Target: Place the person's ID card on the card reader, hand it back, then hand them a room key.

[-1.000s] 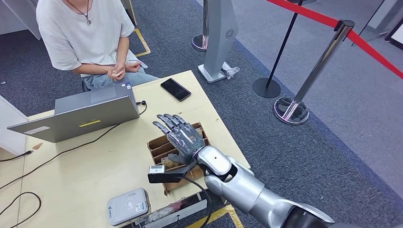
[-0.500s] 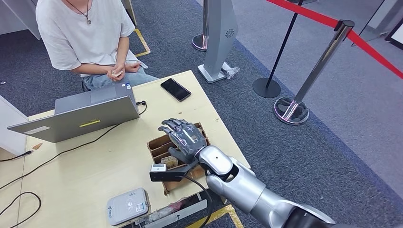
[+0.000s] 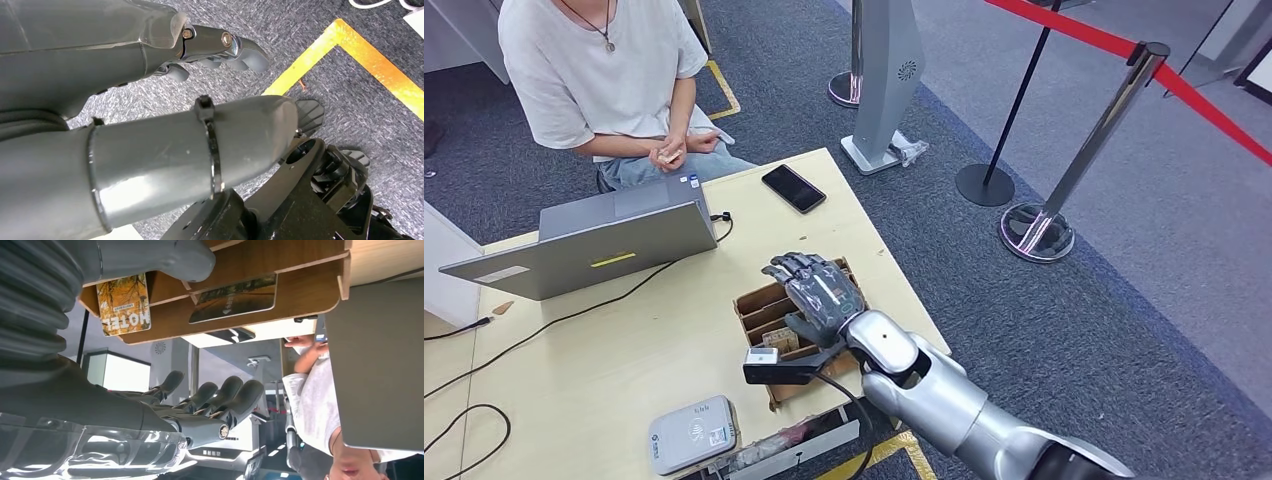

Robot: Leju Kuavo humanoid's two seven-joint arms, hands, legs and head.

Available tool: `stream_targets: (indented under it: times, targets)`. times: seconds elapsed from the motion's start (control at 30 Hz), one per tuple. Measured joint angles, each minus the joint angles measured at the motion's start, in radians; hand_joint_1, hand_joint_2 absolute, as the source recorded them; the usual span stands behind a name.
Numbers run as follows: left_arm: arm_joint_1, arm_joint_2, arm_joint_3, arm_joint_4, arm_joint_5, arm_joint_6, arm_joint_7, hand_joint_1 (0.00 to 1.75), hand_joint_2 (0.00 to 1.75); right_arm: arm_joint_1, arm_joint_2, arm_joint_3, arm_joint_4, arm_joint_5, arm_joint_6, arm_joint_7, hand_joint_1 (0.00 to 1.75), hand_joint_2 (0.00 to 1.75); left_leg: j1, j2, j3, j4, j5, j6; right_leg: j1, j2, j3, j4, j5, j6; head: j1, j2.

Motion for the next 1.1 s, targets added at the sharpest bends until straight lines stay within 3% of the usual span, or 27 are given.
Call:
stream_targets:
  times: [0.1, 0.17, 0.6, 0.8, 1.1]
  targets:
    - [0.000, 0.001, -0.005, 0.000, 0.003, 0.000, 0.000, 0.00, 0.00, 0.006, -0.001, -0.006, -0.006, 0.006, 0.002, 0.004, 0.93, 1.75, 0.000, 0.000, 0.000, 0.000, 0.000, 0.000, 0.000, 0.000, 0.000, 0.000, 0.000, 0.000, 0.000, 0.000]
    - [0.001, 0.001, -0.006, 0.000, 0.004, 0.000, 0.000, 0.00, 0.00, 0.012, -0.001, -0.011, -0.010, 0.007, 0.003, 0.008, 1.03, 1.75, 0.000, 0.000, 0.000, 0.000, 0.000, 0.000, 0.000, 0.000, 0.000, 0.000, 0.000, 0.000, 0.000, 0.000]
    - [0.004, 0.001, -0.012, 0.000, 0.009, 0.002, 0.000, 0.00, 0.00, 0.031, -0.002, -0.020, -0.024, 0.021, 0.012, 0.011, 0.82, 1.75, 0.000, 0.000, 0.000, 0.000, 0.000, 0.000, 0.000, 0.000, 0.000, 0.000, 0.000, 0.000, 0.000, 0.000]
    - [0.005, 0.001, -0.013, 0.000, 0.016, 0.001, 0.000, 0.00, 0.00, 0.032, -0.002, -0.021, -0.024, 0.022, 0.016, 0.011, 0.59, 1.75, 0.000, 0.000, 0.000, 0.000, 0.000, 0.000, 0.000, 0.000, 0.000, 0.000, 0.000, 0.000, 0.000, 0.000]
    - [0.005, 0.001, -0.016, 0.000, 0.020, 0.000, 0.000, 0.00, 0.00, 0.032, -0.002, -0.021, -0.018, 0.022, 0.019, 0.010, 0.55, 1.75, 0.000, 0.000, 0.000, 0.000, 0.000, 0.000, 0.000, 0.000, 0.000, 0.000, 0.000, 0.000, 0.000, 0.000]
